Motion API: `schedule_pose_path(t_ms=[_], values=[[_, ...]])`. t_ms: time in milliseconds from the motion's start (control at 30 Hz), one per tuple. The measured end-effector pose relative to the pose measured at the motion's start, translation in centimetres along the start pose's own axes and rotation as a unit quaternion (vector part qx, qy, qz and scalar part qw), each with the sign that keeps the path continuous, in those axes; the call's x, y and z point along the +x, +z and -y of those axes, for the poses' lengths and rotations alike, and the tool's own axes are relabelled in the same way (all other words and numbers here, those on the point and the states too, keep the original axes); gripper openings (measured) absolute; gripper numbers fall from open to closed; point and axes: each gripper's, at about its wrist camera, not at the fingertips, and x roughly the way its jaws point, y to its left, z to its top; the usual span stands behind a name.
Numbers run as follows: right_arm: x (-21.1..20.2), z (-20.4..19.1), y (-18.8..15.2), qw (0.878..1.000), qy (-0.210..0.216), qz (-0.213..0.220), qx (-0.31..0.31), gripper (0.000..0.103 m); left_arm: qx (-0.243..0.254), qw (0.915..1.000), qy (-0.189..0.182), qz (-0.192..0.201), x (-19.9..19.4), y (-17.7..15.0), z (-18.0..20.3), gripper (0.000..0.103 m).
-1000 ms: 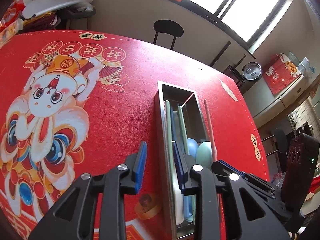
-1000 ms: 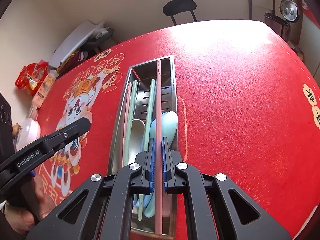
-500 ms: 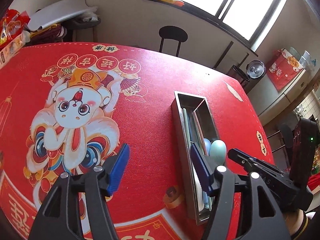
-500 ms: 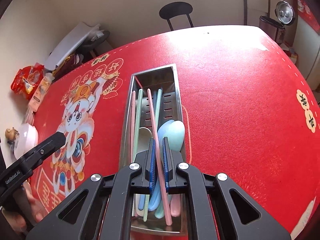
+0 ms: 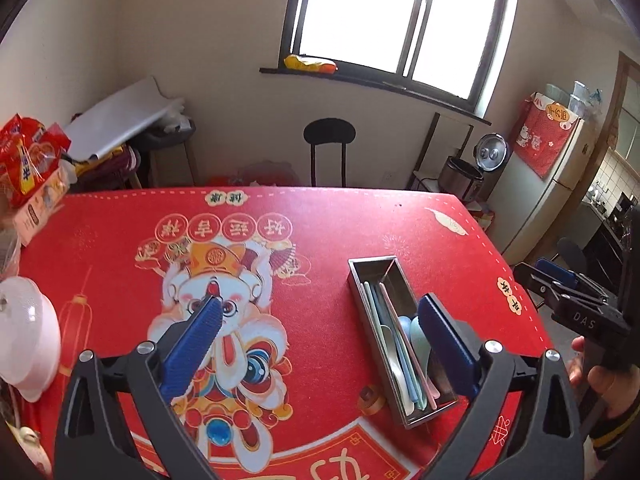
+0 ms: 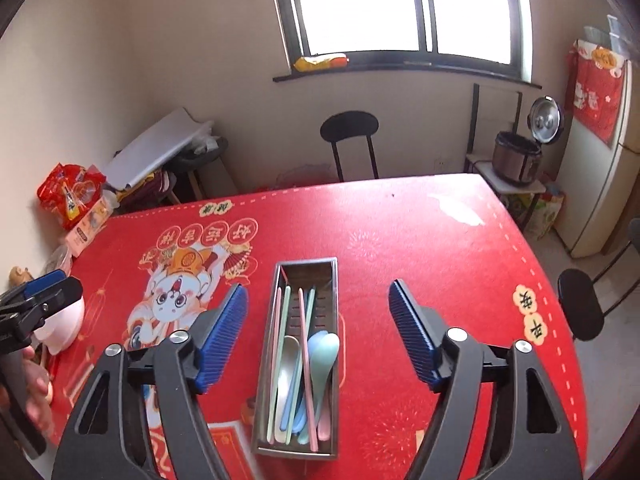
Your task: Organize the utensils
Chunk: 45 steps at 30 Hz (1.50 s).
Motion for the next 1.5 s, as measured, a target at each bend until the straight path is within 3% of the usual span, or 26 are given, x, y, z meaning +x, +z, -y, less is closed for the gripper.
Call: schedule_pose_path(t_ms=[67, 267, 433, 633, 733, 1033, 1200, 1500], values=[[-2.6, -0.2, 0.6, 1.0, -0.006, 0.025, -0.005, 0.086, 0.008, 0.9998, 0.002, 0.02, -2.3, 0.7, -0.2, 0.097], [-9.7, -1.3, 1.2, 0.995, -0.046, 0.089, -0.014, 0.09, 0.025, 0.9973, 0.007, 0.069, -8.7, 1.7, -0.7, 0.097], [-16.0, -2.0, 0.8, 0.984, -0.106, 0.142, -0.001, 0.09, 0.048, 0.9938, -0.004, 0.1, -12.6, 2.1, 0.5, 0.097], [-21.7, -2.0, -0.9, 0.966, -0.198, 0.164, 0.037, 0.09, 0.08, 0.9868, -0.039, 0.136, -15.9, 2.3, 3.4, 0.097], [-23.9, -1.4, -1.9, 0.96, -0.216, 0.169, 0.054, 0.09, 0.095, 0.9834, -0.058, 0.143, -16.9, 2.0, 5.1, 0.097], [-28.0, -1.3, -4.3, 0.949, -0.247, 0.183, 0.077, 0.09, 0.12, 0.9753, -0.114, 0.146, -18.0, 0.7, 8.3, 0.097], [-29.4, -1.7, -4.9, 0.941, -0.262, 0.199, 0.077, 0.09, 0.126, 0.9749, -0.112, 0.146, -18.0, 0.2, 9.3, 0.097], [-29.9, -2.2, -5.3, 0.939, -0.269, 0.2, 0.082, 0.09, 0.129, 0.9742, -0.118, 0.143, -17.9, 0.0, 9.5, 0.097]])
